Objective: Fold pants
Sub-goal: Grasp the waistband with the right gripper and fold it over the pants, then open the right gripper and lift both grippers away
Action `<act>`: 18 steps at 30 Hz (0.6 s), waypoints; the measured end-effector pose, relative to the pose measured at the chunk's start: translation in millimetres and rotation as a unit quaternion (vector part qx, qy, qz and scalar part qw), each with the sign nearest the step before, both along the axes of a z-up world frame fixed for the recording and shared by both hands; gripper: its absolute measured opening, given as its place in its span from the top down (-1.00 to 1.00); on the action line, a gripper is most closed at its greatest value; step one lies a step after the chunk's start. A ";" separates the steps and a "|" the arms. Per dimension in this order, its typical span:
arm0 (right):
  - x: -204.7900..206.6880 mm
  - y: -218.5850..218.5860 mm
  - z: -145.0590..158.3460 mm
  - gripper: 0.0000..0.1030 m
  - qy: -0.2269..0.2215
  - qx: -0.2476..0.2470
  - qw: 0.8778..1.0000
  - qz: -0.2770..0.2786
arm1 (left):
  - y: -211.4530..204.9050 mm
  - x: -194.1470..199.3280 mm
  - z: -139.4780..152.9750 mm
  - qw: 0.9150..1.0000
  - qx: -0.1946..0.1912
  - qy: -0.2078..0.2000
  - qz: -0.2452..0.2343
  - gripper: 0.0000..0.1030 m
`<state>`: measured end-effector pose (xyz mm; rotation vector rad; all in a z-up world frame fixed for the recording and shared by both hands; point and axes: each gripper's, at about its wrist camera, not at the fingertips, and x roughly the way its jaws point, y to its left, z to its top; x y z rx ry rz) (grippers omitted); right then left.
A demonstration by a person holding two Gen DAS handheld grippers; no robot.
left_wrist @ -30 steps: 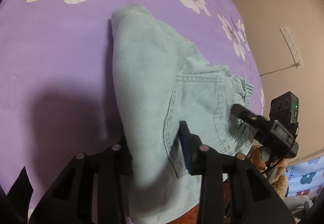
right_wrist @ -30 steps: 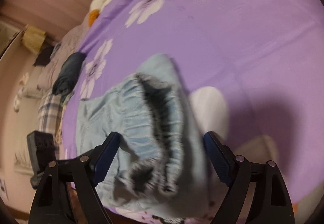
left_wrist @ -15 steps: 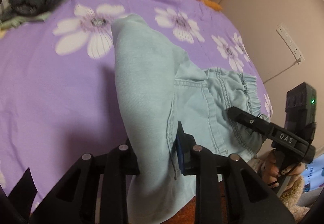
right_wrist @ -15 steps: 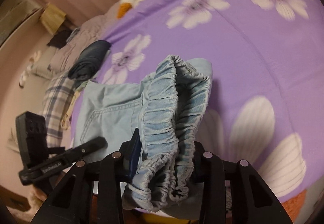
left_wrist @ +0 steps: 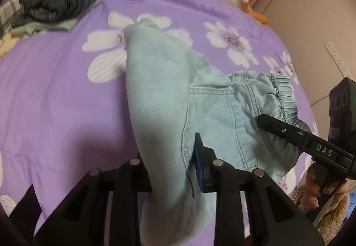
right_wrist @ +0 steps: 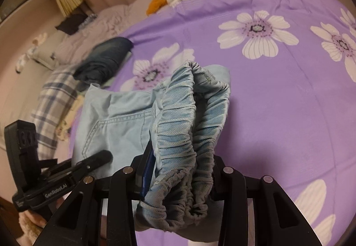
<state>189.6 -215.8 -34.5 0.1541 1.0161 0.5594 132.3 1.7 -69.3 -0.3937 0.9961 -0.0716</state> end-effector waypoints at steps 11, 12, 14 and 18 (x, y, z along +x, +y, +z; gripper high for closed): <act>13.6 -2.9 -47.3 0.13 0.053 -0.038 0.997 -0.028 | 1.6 14.1 -32.8 0.998 0.003 0.055 0.031 0.17; 14.2 -3.9 -50.0 0.12 0.056 -0.039 0.997 -0.030 | 2.6 13.2 -32.7 0.998 -0.002 0.055 0.034 0.16; 14.6 -7.4 -52.5 0.03 0.058 -0.032 0.997 -0.033 | 4.3 10.3 -32.1 0.998 -0.011 0.056 0.039 -0.03; 13.2 -12.6 -49.0 -0.32 0.065 -0.047 0.996 -0.041 | 6.0 -0.2 -24.8 0.996 -0.017 0.061 0.060 -0.38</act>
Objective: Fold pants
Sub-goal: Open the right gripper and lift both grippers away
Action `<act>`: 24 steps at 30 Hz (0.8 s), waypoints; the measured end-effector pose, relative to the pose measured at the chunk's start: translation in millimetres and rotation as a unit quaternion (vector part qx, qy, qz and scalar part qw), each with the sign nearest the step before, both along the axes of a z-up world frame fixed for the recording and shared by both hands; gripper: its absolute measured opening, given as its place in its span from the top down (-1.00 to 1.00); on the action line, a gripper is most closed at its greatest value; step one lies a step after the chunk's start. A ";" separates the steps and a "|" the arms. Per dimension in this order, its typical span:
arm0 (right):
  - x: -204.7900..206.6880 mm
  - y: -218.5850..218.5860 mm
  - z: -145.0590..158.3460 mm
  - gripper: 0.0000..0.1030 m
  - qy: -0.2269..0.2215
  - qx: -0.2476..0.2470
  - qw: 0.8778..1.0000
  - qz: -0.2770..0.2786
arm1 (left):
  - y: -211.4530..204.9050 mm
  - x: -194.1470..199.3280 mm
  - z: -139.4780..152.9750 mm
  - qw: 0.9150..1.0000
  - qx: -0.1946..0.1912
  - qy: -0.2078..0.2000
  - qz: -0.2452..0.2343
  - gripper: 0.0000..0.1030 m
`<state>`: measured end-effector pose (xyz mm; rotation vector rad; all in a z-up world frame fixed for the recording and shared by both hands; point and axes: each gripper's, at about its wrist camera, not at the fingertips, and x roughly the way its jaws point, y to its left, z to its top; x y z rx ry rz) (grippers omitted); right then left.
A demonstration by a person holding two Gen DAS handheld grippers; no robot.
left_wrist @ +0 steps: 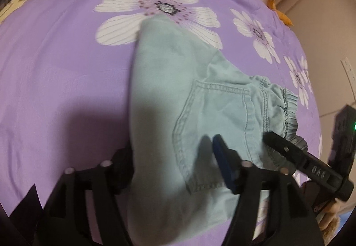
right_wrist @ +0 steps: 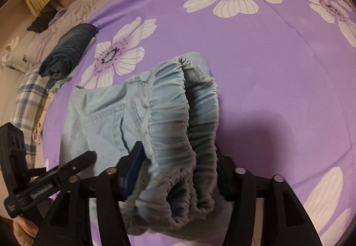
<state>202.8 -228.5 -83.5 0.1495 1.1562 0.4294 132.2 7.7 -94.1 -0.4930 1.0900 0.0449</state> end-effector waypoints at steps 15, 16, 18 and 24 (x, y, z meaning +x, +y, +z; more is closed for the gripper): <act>-68.5 -22.7 100.9 -0.78 -0.158 -0.035 0.987 -0.008 | -1.7 -80.7 110.2 0.987 0.105 -0.120 0.027 -0.99; -73.2 -20.3 105.4 -0.78 -0.167 -0.034 0.985 -0.006 | -2.3 -84.0 112.0 0.986 0.108 -0.121 0.026 -0.98; -78.2 -15.2 109.4 -0.79 -0.176 -0.032 0.984 0.001 | -4.9 -90.7 114.9 0.985 0.115 -0.125 0.021 -0.98; -84.7 -6.6 104.9 -0.79 -0.175 -0.034 0.984 0.009 | -10.0 -98.2 112.4 0.984 0.131 -0.121 0.018 -0.98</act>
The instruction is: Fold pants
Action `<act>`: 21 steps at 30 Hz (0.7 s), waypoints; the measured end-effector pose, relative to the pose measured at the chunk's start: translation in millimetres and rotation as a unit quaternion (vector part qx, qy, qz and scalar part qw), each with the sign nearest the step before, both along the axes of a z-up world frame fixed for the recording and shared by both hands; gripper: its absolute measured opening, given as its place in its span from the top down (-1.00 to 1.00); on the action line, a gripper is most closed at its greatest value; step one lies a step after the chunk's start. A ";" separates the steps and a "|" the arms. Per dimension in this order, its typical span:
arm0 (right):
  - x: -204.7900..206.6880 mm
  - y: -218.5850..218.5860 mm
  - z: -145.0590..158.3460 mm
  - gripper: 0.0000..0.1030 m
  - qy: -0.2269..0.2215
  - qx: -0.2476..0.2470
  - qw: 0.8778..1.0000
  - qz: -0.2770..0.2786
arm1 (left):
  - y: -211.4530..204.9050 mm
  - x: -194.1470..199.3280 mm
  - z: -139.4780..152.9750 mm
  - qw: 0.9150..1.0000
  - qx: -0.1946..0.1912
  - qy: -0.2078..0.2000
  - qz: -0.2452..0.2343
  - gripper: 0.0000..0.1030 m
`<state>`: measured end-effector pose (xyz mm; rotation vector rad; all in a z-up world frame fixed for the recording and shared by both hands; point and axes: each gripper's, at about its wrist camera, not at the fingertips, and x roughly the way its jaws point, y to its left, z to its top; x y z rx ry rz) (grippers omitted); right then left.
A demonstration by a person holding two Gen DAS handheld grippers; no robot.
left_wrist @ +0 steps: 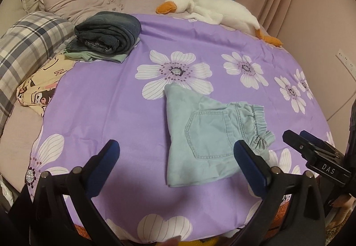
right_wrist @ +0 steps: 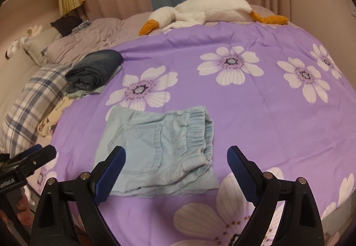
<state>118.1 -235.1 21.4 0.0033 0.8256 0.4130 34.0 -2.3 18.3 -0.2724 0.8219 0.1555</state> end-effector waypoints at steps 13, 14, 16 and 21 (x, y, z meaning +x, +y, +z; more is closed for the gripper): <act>-11.7 4.1 -8.5 -0.79 0.011 -0.020 1.000 -0.009 | -19.3 -0.8 -15.2 1.000 0.001 0.027 -0.016 -0.99; -12.1 3.3 -8.1 -0.79 0.010 -0.019 1.000 -0.010 | -19.3 -0.9 -14.9 1.000 0.004 0.025 -0.012 -0.99; -12.4 1.3 -7.2 -0.79 0.008 -0.018 1.000 -0.014 | -18.6 -1.5 -13.8 1.000 0.004 0.022 -0.008 -0.98; -12.8 -1.9 -8.4 -0.79 0.009 -0.018 1.000 -0.018 | -19.0 -2.0 -13.6 1.000 0.004 0.023 -0.010 -0.99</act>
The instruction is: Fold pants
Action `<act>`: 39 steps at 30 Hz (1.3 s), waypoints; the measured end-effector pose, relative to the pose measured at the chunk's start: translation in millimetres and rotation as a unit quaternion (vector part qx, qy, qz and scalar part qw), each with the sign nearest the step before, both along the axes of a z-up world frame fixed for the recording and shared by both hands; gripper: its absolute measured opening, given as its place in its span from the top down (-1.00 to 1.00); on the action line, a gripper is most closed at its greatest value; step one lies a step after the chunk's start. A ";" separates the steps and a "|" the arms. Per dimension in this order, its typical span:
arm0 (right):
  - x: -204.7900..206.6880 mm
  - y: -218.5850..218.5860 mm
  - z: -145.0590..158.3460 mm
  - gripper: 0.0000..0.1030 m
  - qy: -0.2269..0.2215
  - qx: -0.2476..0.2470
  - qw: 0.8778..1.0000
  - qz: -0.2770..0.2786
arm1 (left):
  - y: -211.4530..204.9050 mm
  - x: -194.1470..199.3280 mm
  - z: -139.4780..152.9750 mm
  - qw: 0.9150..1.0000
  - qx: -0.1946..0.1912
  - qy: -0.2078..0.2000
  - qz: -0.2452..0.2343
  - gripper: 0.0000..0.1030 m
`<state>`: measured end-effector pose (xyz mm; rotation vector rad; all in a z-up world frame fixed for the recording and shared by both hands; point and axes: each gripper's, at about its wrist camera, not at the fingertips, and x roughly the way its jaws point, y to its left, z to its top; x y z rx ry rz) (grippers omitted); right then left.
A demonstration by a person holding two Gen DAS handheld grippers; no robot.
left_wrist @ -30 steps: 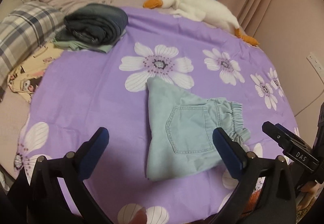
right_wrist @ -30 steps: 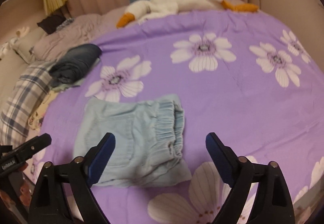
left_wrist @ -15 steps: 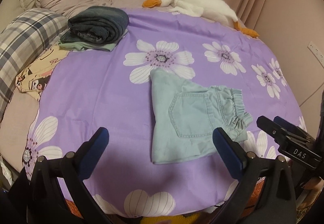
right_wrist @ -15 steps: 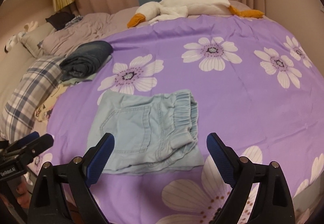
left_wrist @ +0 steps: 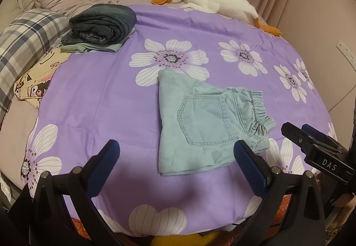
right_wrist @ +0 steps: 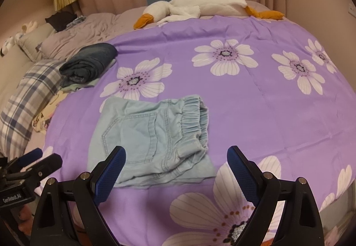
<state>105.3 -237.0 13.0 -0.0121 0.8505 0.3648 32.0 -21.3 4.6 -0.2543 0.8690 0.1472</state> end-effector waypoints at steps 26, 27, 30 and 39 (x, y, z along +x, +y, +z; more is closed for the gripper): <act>-1.3 -4.5 -2.0 -0.79 0.005 -0.006 1.000 -0.012 | -3.4 -3.7 3.7 1.000 0.002 -0.007 -0.005 -0.98; -1.3 -4.4 -2.0 -0.79 0.005 -0.006 1.000 -0.012 | -3.6 -3.8 3.8 1.000 0.002 -0.007 -0.004 -0.99; -1.3 -4.1 -2.1 -0.79 0.005 -0.006 1.000 -0.012 | -2.7 -4.1 3.4 1.000 0.001 -0.007 -0.004 -0.99; -1.5 -3.4 -5.4 -0.79 0.008 -0.003 1.000 -0.008 | -1.3 -7.2 6.9 1.000 0.003 -0.009 0.001 -0.98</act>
